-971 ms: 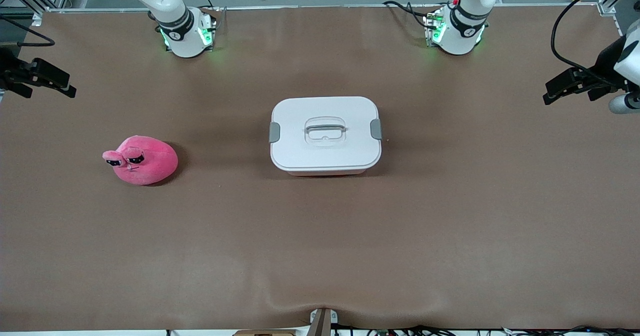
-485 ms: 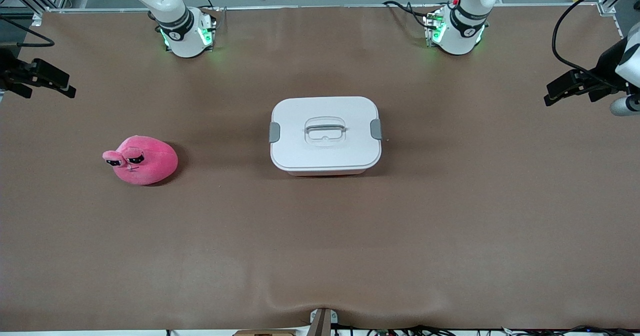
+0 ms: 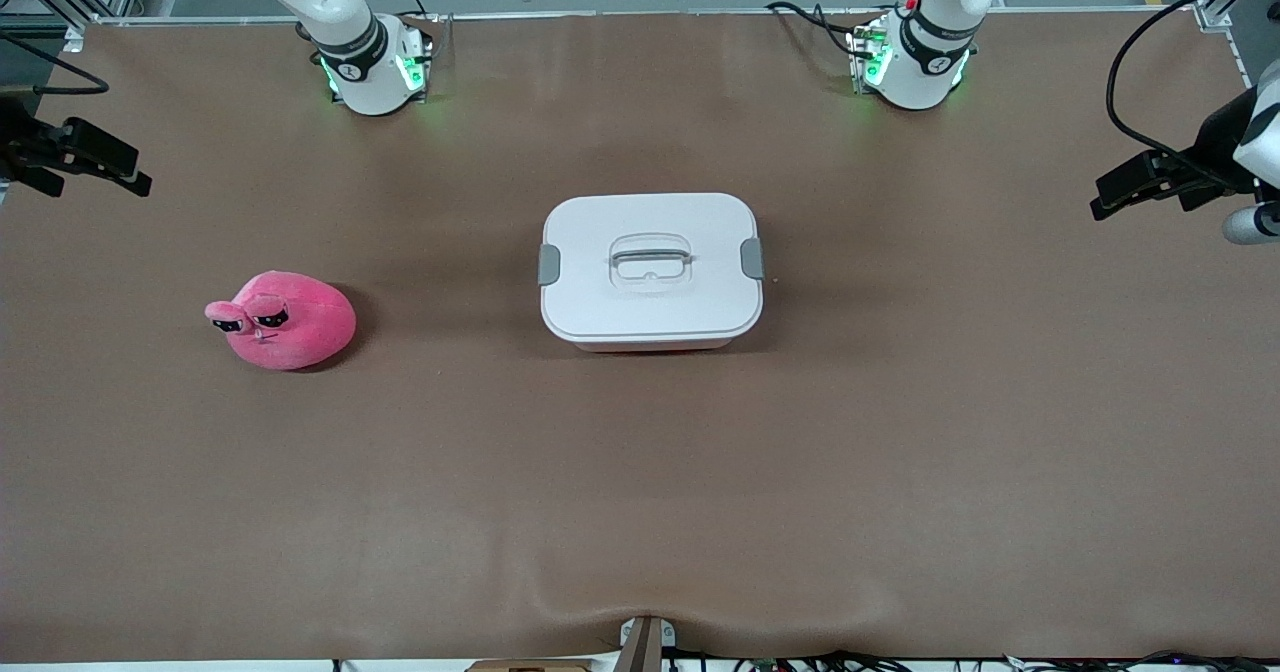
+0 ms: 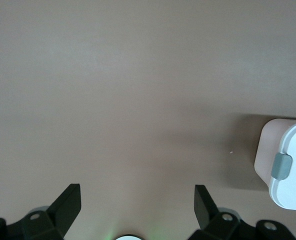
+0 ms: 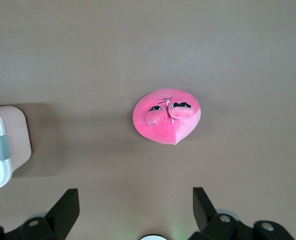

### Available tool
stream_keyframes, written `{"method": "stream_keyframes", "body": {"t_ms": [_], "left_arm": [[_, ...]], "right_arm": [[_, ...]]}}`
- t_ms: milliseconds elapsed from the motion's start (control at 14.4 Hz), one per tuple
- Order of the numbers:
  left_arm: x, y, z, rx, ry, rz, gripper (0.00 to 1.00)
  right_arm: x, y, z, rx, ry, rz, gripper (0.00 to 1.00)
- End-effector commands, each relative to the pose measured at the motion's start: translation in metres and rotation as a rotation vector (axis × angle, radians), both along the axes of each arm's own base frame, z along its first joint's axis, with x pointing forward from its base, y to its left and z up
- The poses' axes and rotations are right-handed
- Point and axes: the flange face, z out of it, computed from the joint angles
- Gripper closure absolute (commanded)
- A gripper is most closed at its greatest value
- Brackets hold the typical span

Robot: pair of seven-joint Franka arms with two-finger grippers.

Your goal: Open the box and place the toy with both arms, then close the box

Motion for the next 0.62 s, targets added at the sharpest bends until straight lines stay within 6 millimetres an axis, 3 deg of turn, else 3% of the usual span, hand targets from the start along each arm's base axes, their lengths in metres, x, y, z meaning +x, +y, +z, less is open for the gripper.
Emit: {"method": "stream_keyframes", "body": {"t_ms": [0, 555], "left_arm": [[0.0086, 0.0209, 0.0057, 0.010, -0.012, 0.022, 0.00], [0.0165, 0.0251, 0.0020, 0.007, -0.012, 0.043, 0.00]], "right_arm": [[0.0032, 0.0023, 0.0043, -0.014, -0.005, 0.003, 0.00], [0.0039, -0.0003, 0.0047, -0.015, -0.005, -0.002, 0.00]]}}
